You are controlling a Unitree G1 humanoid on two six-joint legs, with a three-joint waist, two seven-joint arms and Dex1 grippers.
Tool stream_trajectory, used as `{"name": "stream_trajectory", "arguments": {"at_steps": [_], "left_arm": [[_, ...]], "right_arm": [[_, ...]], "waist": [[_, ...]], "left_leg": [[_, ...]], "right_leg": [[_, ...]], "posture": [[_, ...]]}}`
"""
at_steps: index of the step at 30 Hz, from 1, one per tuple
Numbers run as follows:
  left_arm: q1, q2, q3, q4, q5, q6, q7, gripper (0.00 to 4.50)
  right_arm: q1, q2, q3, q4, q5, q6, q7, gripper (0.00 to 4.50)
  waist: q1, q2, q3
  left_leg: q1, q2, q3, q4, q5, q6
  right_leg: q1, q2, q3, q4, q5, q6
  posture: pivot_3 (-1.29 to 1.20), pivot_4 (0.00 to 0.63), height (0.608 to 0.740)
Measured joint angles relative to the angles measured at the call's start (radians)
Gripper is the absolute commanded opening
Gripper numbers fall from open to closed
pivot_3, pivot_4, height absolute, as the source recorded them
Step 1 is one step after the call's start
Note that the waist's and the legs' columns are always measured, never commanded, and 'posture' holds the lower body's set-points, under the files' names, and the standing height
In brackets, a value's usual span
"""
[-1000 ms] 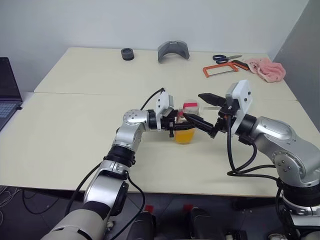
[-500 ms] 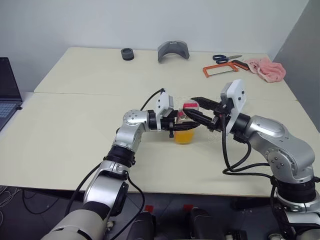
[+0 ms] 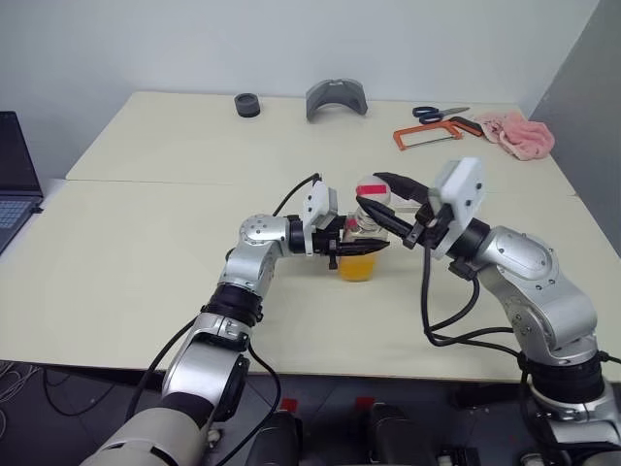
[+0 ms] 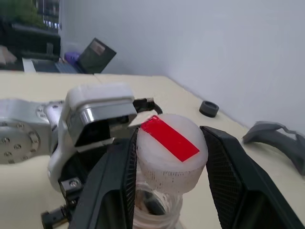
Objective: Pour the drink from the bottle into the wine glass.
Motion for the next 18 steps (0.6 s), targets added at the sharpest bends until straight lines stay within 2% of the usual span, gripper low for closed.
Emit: {"name": "stream_trajectory", "arguments": {"at_steps": [3, 5, 10, 14, 15, 18], "left_arm": [[0.005, 0.001, 0.002, -0.009, -0.002, 0.004, 0.012, 1.59], [0.007, 0.003, 0.010, -0.014, -0.006, 0.008, 0.031, 1.59], [0.026, 0.032, 0.058, -0.027, -0.016, 0.030, 0.091, 1.59], [0.034, 0.032, 0.066, -0.039, -0.020, 0.037, 0.115, 1.59], [0.035, 0.031, 0.066, -0.050, -0.021, 0.039, 0.123, 1.59], [0.035, 0.035, 0.068, -0.061, -0.022, 0.044, 0.141, 1.59]], "right_arm": [[0.022, 0.009, -0.101, -0.018, 0.063, 0.043, -0.056, 1.72], [0.084, -0.007, -0.161, -0.032, 0.044, 0.032, -0.088, 1.72], [0.396, -0.001, -0.258, 0.125, -0.154, -0.068, -0.214, 1.72], [0.473, 0.051, -0.272, 0.261, -0.227, -0.129, -0.285, 1.72], [0.475, 0.076, -0.288, 0.288, -0.226, -0.134, -0.303, 2.44], [0.478, 0.098, -0.316, 0.324, -0.218, -0.132, -0.324, 3.43]], "waist": [[0.001, 0.000, 0.000], [0.003, 0.000, 0.000], [0.004, 0.000, 0.000], [-0.005, 0.001, 0.000], [-0.007, 0.001, 0.000], [-0.008, 0.003, -0.001]], "left_leg": [[0.000, 0.000, -0.001, 0.000, 0.000, 0.000], [0.000, -0.001, 0.000, 0.000, 0.000, 0.000], [0.000, -0.002, 0.003, -0.001, 0.000, 0.000], [0.002, -0.002, 0.004, -0.001, 0.000, 0.000], [0.003, -0.001, 0.004, -0.001, 0.000, 0.000], [0.003, -0.001, 0.004, -0.001, 0.000, 0.000]], "right_leg": [[0.000, -0.001, 0.000, 0.000, 0.000, 0.000], [0.001, -0.001, -0.001, -0.001, 0.000, 0.000], [0.000, 0.000, 0.001, 0.000, 0.000, 0.000], [0.000, 0.002, 0.003, 0.001, 0.000, 0.000], [0.000, 0.003, 0.003, 0.001, 0.000, 0.000], [0.000, 0.003, 0.004, 0.001, 0.000, 0.000]], "posture": [[0.00, 0.150, 0.740], [0.00, 0.150, 0.740], [0.00, 0.150, 0.740], [0.00, 0.150, 0.740], [0.00, 0.150, 0.740], [0.00, 0.150, 0.740]]}}
